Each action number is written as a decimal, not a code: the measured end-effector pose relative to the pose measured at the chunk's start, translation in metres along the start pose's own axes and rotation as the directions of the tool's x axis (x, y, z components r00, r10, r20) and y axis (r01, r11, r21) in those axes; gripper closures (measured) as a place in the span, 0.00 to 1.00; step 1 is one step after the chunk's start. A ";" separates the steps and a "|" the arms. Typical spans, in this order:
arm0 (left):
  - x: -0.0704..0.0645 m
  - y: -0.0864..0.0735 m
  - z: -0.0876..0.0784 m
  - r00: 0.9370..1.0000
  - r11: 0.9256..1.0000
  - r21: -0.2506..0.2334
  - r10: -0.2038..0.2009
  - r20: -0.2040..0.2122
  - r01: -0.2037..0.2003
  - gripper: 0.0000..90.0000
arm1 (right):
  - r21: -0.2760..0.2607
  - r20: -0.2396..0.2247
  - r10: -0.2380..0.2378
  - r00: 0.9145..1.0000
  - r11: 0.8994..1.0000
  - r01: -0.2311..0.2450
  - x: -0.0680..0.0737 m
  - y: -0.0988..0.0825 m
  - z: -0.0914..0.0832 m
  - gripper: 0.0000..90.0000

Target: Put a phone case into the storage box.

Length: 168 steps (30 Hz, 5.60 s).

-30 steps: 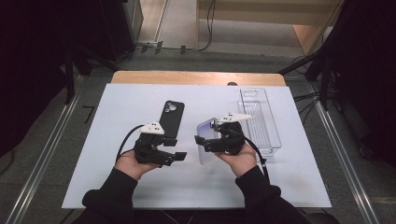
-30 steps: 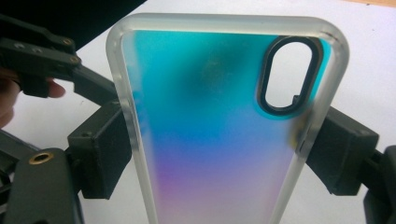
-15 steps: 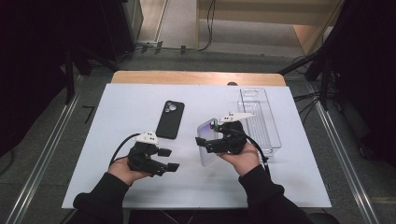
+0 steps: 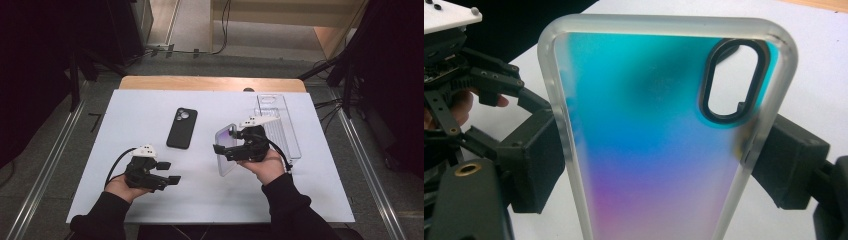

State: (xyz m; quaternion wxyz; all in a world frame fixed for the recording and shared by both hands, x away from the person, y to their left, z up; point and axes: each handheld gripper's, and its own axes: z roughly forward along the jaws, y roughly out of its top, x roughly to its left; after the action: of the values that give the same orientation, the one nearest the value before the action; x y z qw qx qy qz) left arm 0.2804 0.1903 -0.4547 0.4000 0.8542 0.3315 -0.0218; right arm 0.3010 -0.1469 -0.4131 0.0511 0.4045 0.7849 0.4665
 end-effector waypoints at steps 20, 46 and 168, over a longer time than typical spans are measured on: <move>0.002 -0.008 -0.006 0.999 0.998 -0.023 -0.053 -0.009 0.053 0.34 | -0.054 0.065 -0.004 0.998 0.999 0.007 -0.021 0.021 -0.036 0.17; 0.002 -0.012 -0.006 0.998 0.998 -0.018 -0.064 -0.003 0.063 0.34 | -0.147 0.260 0.101 0.960 0.987 -0.064 -0.056 0.027 -0.069 0.17; 0.010 -0.014 -0.006 0.994 0.994 -0.028 -0.106 0.010 0.106 0.34 | -0.170 0.529 0.297 0.795 0.955 -0.243 -0.215 0.054 0.011 0.00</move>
State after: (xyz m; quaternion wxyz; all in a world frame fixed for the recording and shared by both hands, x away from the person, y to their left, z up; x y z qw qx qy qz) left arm 0.2784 0.2064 -0.4627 0.4115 0.8295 0.3752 -0.0418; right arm 0.4809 -0.2732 -0.4412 0.2256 0.6261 0.6486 0.3694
